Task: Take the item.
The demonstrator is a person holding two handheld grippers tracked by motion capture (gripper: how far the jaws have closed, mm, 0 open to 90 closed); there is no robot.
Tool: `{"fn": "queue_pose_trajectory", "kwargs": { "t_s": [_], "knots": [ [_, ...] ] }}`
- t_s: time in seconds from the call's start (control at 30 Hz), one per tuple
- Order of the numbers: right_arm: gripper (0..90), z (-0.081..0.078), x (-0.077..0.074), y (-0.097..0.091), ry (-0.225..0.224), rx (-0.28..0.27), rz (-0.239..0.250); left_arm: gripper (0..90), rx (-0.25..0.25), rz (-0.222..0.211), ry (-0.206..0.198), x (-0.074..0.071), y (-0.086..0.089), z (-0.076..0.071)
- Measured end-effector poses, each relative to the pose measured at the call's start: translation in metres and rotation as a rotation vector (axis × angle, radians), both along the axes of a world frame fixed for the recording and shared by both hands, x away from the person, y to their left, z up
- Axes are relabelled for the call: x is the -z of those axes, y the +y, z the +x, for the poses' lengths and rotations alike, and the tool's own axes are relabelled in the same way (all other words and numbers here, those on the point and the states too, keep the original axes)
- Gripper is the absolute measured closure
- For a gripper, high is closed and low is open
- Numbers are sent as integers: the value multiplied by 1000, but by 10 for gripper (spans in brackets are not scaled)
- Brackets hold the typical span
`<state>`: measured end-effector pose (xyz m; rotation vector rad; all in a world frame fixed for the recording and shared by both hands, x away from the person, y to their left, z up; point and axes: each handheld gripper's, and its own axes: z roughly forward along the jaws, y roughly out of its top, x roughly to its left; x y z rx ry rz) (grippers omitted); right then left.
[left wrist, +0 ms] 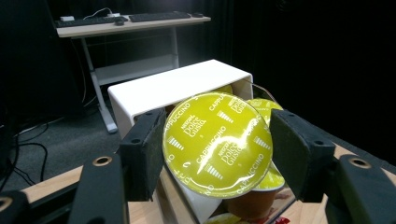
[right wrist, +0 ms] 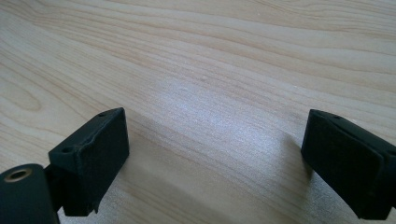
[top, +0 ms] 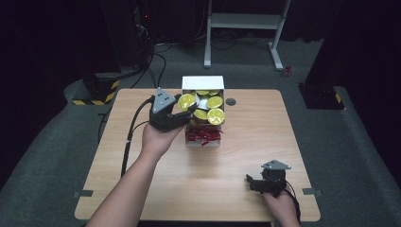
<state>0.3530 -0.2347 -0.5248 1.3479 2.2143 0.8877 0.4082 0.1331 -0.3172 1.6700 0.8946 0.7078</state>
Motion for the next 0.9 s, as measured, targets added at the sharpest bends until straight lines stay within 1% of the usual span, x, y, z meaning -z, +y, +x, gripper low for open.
{"fn": "queue_pose_trajectory", "kwargs": {
  "t_s": [0.17,0.27,0.63,0.73,0.9],
  "knots": [
    [75,0,0,0,0,0,0,385,-8,-5,3,2,6,-3],
    [75,0,0,0,0,0,0,385,-11,7,14,4,11,-5],
    [75,0,0,0,0,0,0,385,-34,0,13,9,26,-13],
    [75,0,0,0,0,0,0,385,-35,5,24,11,30,-14],
    [75,0,0,0,0,0,0,385,-46,5,28,16,36,-15]
  ]
}}
